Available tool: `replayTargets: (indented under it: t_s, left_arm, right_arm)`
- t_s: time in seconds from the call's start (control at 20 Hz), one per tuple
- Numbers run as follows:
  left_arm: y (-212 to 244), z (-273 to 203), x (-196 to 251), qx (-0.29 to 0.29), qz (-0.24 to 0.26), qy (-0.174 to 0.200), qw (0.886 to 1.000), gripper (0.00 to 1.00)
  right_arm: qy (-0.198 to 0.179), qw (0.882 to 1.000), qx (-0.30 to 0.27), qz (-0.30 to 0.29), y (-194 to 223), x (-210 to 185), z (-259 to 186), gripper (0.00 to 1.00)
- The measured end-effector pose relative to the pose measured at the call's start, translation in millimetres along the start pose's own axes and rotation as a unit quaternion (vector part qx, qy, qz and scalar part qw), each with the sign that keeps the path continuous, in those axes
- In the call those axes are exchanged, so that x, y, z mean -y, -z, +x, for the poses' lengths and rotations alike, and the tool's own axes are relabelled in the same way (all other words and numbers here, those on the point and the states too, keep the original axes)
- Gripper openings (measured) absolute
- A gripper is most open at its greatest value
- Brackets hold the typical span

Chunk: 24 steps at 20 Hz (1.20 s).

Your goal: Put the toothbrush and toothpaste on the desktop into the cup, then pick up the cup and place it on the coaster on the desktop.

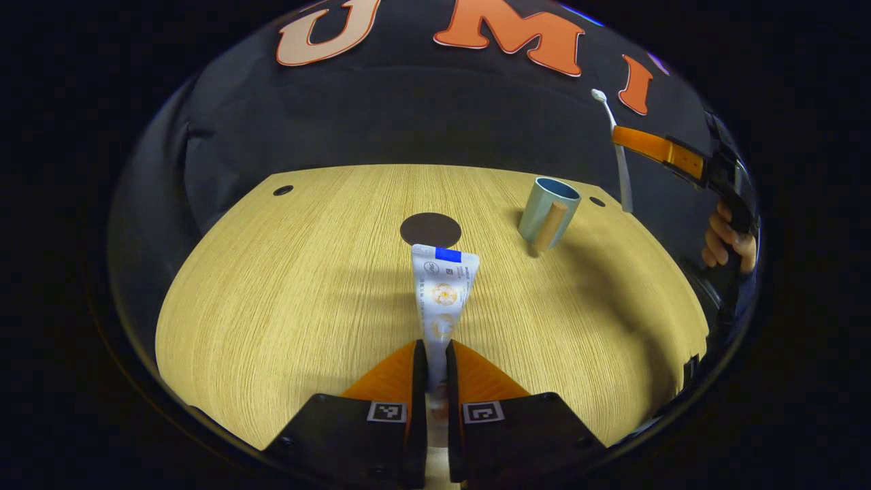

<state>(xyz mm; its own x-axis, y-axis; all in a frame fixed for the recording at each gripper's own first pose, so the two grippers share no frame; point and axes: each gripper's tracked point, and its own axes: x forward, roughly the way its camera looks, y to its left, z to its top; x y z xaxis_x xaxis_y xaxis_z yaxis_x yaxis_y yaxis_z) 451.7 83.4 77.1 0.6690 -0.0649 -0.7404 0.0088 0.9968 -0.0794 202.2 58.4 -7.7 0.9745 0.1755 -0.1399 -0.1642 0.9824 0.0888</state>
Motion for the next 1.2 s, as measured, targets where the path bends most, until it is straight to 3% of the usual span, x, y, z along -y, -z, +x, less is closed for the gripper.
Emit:
replayTargets:
  t_s: [0.6,1.2]
  left_arm:
    - [-14,-18,-1,0.024,0.002,-0.001,1.0,0.16]
    - [-62,-46,2,0.079,0.019,0.005,0.997,0.16]
  right_arm:
    - [-0.044,0.993,0.1,0.035,-3,0,63,0.06]
    - [-0.043,0.997,0.024,0.058,74,9,97,0.06]
